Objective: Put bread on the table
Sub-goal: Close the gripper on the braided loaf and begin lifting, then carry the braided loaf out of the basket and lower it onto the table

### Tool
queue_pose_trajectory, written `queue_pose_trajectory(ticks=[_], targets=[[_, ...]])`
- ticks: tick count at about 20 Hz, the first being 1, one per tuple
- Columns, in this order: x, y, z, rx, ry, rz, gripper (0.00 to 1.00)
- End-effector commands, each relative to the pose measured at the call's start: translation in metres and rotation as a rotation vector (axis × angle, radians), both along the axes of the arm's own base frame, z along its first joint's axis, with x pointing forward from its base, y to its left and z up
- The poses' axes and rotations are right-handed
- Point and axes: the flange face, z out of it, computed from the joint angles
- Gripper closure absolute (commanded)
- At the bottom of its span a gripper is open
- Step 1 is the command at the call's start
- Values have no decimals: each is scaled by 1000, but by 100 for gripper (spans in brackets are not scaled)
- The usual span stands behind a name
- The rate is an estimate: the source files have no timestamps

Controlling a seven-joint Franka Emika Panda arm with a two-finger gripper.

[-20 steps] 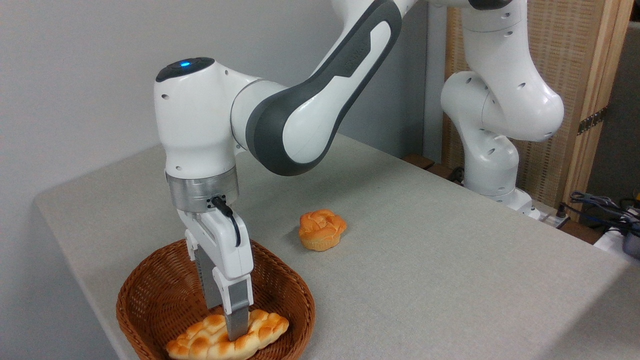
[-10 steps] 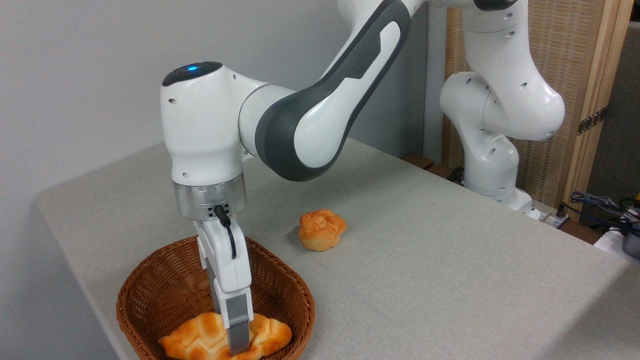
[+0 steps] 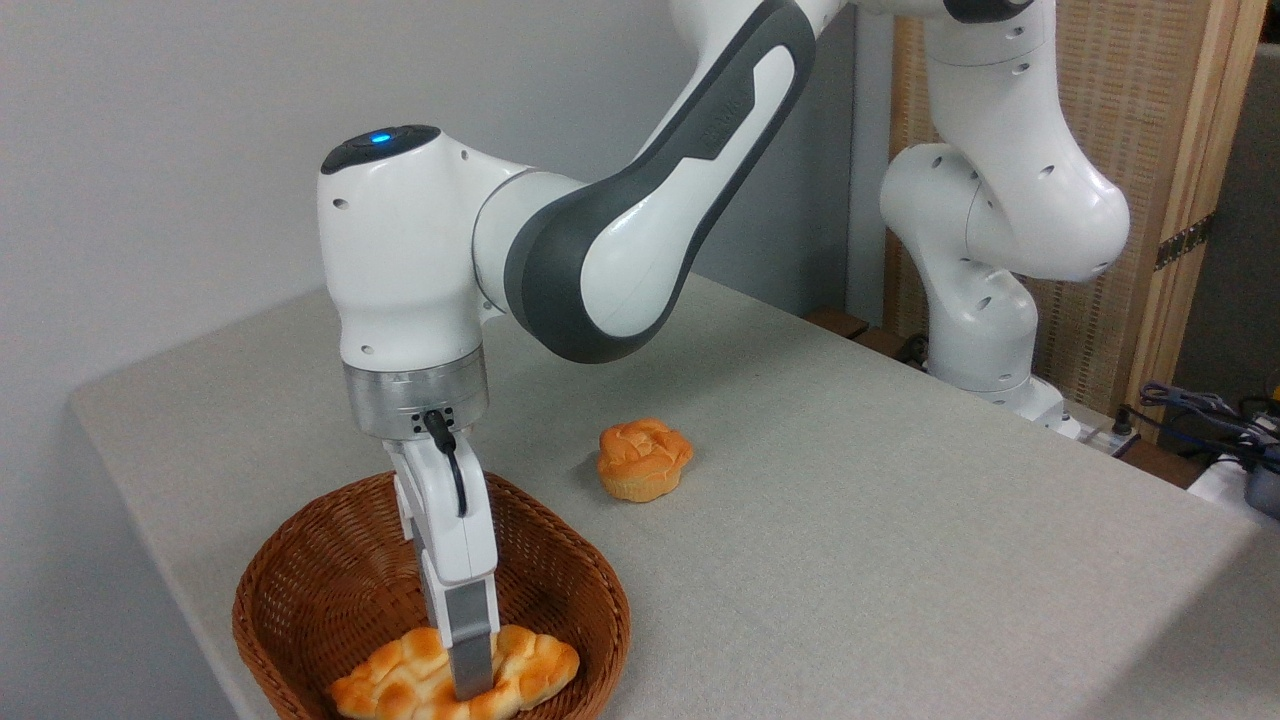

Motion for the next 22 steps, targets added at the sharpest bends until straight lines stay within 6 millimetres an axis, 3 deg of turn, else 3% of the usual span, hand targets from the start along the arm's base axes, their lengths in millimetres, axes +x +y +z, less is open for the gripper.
queue_pose_trajectory(ticks=[1, 5, 7, 13, 18, 22], targets=[[2, 1, -5, 6, -6, -17, 86], [2, 1, -5, 8, -6, -26, 89], [2, 1, -3, 11, -6, -44, 100], [3, 3, 9, 10, -20, -33, 100], [6, 3, 43, -39, -31, 2, 100], [-4, -1, 106, -87, 29, 26, 100]])
